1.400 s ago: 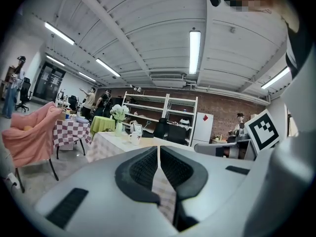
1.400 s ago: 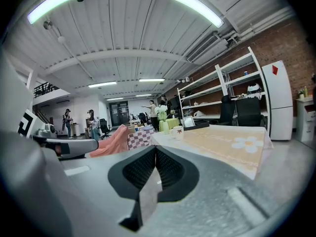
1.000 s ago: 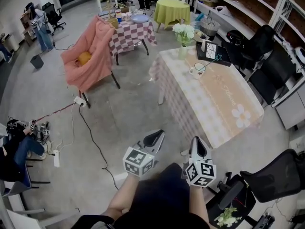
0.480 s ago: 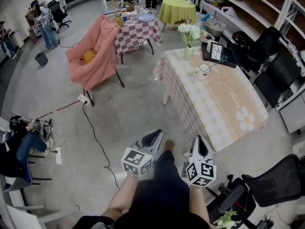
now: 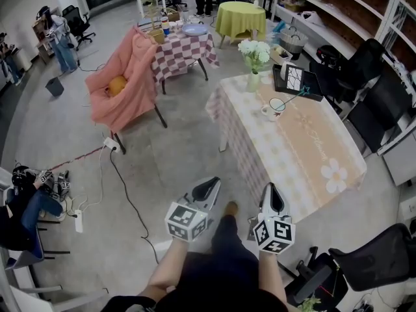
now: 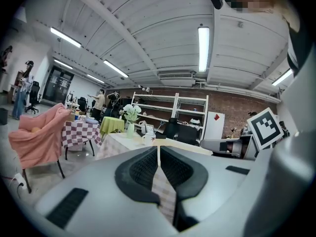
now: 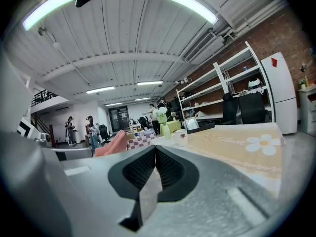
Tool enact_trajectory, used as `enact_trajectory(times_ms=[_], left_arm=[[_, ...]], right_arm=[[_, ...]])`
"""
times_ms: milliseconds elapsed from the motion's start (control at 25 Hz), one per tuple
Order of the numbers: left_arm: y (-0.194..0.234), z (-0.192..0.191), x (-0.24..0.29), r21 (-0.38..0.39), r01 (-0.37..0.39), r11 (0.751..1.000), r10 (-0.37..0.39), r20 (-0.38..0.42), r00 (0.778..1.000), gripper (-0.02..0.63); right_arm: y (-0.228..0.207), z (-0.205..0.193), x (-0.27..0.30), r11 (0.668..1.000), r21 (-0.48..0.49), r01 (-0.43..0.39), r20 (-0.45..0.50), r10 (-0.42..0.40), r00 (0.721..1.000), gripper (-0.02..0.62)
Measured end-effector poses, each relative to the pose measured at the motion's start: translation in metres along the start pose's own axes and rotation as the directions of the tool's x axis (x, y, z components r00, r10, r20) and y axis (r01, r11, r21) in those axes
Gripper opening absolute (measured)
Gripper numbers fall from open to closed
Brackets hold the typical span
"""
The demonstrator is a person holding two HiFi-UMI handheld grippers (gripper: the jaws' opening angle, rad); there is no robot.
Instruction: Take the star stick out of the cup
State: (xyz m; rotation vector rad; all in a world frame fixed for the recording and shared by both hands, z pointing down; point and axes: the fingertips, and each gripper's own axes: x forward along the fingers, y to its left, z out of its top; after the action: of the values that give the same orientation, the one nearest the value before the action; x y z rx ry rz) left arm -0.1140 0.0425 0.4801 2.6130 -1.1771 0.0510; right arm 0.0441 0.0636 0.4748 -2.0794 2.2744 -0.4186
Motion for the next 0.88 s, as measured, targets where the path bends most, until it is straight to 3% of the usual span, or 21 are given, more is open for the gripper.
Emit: enact_trajectory(times_ms=[880], left_arm=[[0.062, 0.035, 0.113, -0.036, -0.037, 0.999, 0.037, 0.001, 0.999, 0.025]], right_arm=[[-0.023, 0.038, 0.134, 0.998, -0.023, -0.065, -0.031, 0.064, 0.997, 0.005]])
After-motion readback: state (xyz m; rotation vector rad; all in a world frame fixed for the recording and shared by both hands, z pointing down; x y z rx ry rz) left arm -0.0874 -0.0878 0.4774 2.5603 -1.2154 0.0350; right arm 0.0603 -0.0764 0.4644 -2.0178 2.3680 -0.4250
